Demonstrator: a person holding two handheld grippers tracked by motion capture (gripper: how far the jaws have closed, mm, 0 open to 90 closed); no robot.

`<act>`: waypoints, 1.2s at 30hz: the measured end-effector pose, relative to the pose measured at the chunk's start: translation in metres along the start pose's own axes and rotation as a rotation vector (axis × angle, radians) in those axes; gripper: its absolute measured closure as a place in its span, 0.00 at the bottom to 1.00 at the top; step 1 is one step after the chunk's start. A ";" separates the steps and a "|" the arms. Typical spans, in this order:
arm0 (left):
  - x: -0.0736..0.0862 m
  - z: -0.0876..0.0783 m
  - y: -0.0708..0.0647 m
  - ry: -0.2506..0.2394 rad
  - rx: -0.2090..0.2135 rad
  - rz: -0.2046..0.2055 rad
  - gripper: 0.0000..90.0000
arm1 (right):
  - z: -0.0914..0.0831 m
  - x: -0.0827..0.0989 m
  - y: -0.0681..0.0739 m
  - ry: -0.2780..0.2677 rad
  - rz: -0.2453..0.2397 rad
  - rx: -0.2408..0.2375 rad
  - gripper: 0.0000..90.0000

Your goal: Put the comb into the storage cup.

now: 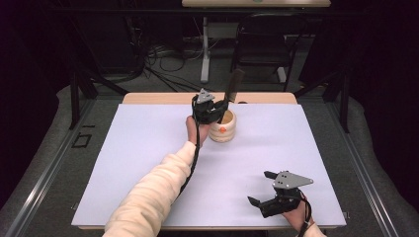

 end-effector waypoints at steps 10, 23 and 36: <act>0.002 0.000 0.001 0.010 0.004 -0.003 0.80 | 0.000 0.000 0.000 0.000 0.000 0.000 0.00; 0.003 0.002 -0.001 0.038 0.005 0.018 0.80 | 0.000 0.000 0.000 0.001 0.001 -0.002 0.00; 0.006 0.004 0.002 0.066 -0.009 0.026 0.80 | 0.000 0.000 0.000 0.002 0.002 -0.001 0.00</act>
Point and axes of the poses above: each handheld gripper's, and its own axes: z roughly forward along the jaws, x roughly out of its underside, y roughly to its left, the point moved 5 cm from there along z, roughly forward along the jaws, and after that the axes turned 11 degrees about x, right-handed, at the moved point
